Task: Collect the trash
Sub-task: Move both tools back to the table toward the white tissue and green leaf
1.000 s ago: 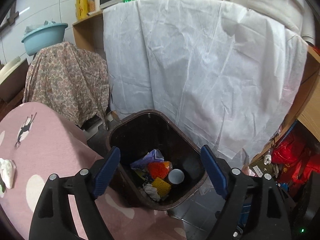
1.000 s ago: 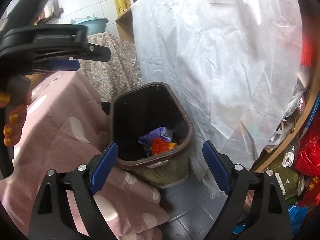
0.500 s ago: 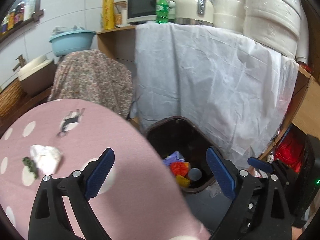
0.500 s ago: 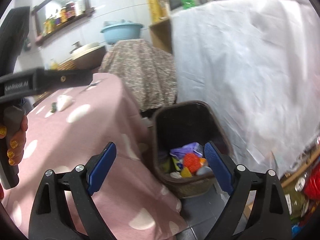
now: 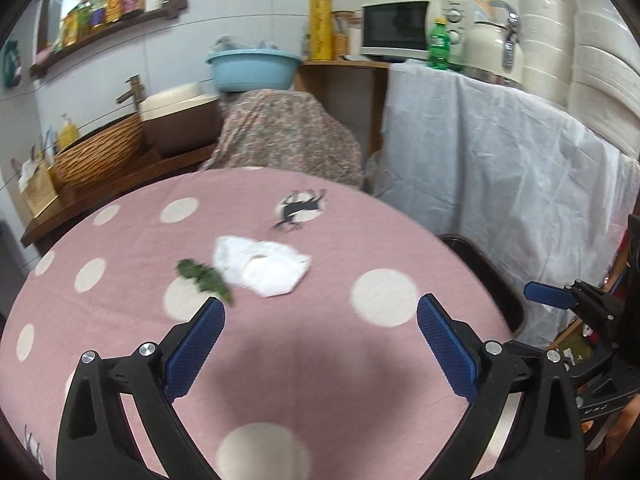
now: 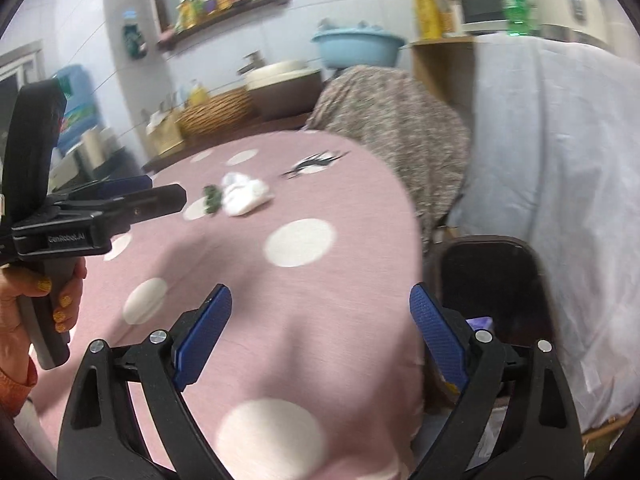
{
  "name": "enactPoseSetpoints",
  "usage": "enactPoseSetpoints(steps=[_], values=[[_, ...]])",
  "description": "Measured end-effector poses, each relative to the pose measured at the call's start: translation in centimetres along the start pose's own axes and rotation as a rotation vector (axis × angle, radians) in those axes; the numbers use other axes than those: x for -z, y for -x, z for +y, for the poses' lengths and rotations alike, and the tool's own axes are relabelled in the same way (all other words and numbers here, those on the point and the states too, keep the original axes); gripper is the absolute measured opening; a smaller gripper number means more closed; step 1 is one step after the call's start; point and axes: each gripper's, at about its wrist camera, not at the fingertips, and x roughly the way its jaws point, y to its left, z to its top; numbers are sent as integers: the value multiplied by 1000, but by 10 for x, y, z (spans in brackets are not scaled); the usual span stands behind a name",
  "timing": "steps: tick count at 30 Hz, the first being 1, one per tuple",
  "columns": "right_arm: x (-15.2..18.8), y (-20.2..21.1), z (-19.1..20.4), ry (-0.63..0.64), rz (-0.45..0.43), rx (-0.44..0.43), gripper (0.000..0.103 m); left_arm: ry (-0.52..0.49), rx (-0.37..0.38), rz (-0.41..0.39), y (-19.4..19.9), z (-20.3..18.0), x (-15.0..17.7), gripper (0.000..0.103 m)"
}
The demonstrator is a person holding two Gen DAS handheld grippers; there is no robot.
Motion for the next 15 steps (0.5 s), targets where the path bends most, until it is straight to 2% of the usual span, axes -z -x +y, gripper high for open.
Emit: enactPoseSetpoints(steps=[7,15], values=[[-17,-26,41,86,51,-53,90,98,-62,29,7,56,20,96],[-42,-71,65,152,142,-45,90,159,-109,45,13,98,36,96]])
